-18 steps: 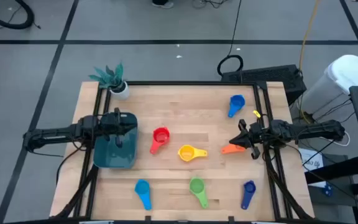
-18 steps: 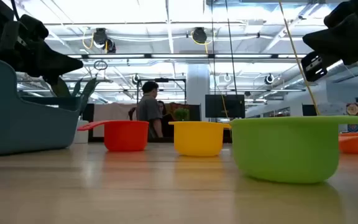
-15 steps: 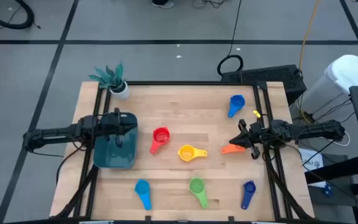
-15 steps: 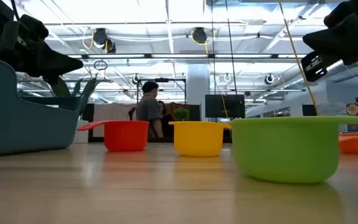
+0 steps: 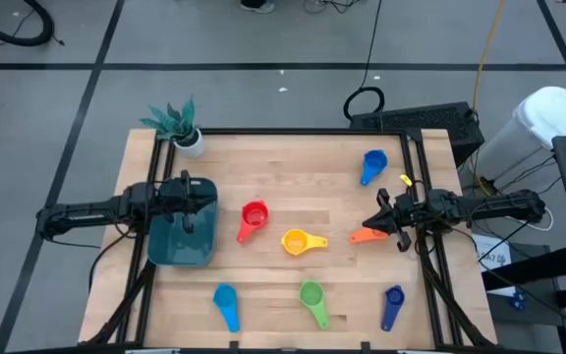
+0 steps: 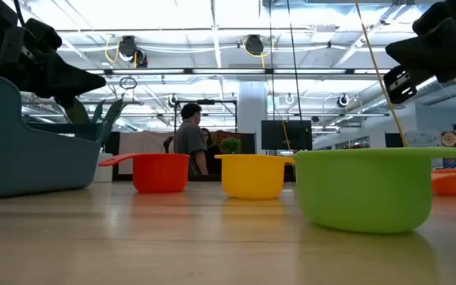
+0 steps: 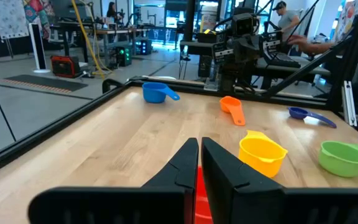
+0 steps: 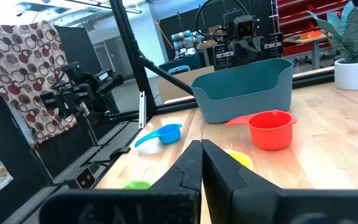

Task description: Nest measuring cups in basket

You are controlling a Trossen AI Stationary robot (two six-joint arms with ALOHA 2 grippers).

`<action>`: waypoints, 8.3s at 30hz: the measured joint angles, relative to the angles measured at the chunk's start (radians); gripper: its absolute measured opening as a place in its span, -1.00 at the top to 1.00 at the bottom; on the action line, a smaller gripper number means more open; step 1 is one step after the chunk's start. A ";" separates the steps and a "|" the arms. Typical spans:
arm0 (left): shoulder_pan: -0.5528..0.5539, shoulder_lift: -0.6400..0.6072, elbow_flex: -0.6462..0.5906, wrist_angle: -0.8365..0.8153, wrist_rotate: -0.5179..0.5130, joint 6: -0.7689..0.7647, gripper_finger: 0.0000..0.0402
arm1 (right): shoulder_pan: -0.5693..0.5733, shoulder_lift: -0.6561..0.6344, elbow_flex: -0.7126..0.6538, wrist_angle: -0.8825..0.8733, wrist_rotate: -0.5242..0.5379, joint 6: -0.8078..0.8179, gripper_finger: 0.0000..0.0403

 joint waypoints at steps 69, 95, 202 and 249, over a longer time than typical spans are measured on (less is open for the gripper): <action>0.000 0.000 0.000 0.000 0.000 0.000 0.88 | 0.000 0.000 0.000 0.052 0.000 -0.015 1.00; 0.000 0.000 0.000 0.216 0.001 -0.332 0.88 | 0.000 0.000 0.000 0.430 -0.004 -0.078 0.99; -0.081 0.831 1.235 -0.920 -0.262 0.157 -0.23 | -0.163 1.871 1.480 -0.451 0.203 0.053 -0.23; -0.081 0.832 1.235 -0.921 -0.259 0.148 0.00 | -0.172 1.932 1.376 -0.436 0.237 0.035 -0.23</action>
